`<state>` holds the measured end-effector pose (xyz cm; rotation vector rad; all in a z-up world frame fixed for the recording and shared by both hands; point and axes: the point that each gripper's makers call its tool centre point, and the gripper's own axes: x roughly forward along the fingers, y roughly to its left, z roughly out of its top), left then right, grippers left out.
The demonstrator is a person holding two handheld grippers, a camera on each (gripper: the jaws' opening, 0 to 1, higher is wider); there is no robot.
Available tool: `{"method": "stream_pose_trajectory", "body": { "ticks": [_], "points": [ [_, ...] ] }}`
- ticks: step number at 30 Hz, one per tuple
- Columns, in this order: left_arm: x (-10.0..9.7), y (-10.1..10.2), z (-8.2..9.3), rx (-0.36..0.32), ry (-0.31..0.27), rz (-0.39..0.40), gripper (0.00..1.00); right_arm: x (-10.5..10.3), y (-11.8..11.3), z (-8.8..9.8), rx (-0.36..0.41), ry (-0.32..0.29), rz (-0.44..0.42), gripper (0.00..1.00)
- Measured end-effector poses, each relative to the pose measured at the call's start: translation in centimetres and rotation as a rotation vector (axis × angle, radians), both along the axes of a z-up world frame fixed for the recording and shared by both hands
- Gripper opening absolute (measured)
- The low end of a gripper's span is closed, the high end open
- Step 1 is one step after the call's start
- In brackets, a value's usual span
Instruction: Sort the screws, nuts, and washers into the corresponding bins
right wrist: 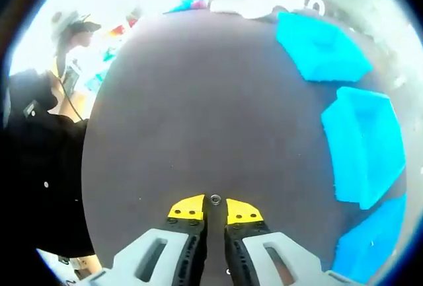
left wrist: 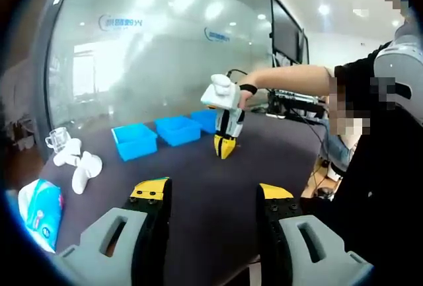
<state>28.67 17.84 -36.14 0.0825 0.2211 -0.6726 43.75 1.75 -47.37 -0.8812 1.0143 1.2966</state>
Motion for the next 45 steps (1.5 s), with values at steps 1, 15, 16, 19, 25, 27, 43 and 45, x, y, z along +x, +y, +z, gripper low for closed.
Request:
{"method": "stream_pose_trajectory", "body": {
  "ticks": [1,15,16,19,25,27,43,45],
  "points": [
    [0.0,0.0,0.0,-0.001,0.001,0.001,0.50,-0.2,0.0,0.0,0.000,0.000,0.005,0.02],
    [0.0,0.1,0.3,-0.008,-0.007,0.010,0.50,-0.9,0.0,1.5,0.059,-0.040,0.025,0.01],
    [0.0,0.1,0.3,-0.010,-0.009,0.013,0.50,-0.9,0.1,1.8,0.079,-0.048,0.017,0.01],
    [0.0,0.3,0.5,-0.018,-0.016,0.020,0.50,-1.1,0.3,2.9,0.147,-0.068,0.001,0.01],
    [0.1,0.4,1.0,-0.042,-0.031,0.036,0.50,-1.0,0.2,5.9,0.333,-0.163,-0.069,0.01],
    [0.1,0.5,1.2,-0.047,-0.038,0.041,0.50,-0.9,0.1,7.1,0.412,-0.183,-0.103,0.01],
    [-0.3,0.4,2.4,-0.077,-0.067,0.063,0.50,-2.9,-2.5,10.0,0.730,-0.456,-0.368,0.01],
    [-0.3,0.5,2.4,-0.094,-0.068,0.075,0.50,-3.1,-2.6,10.5,0.792,-0.477,-0.426,0.01]
  ]
}}
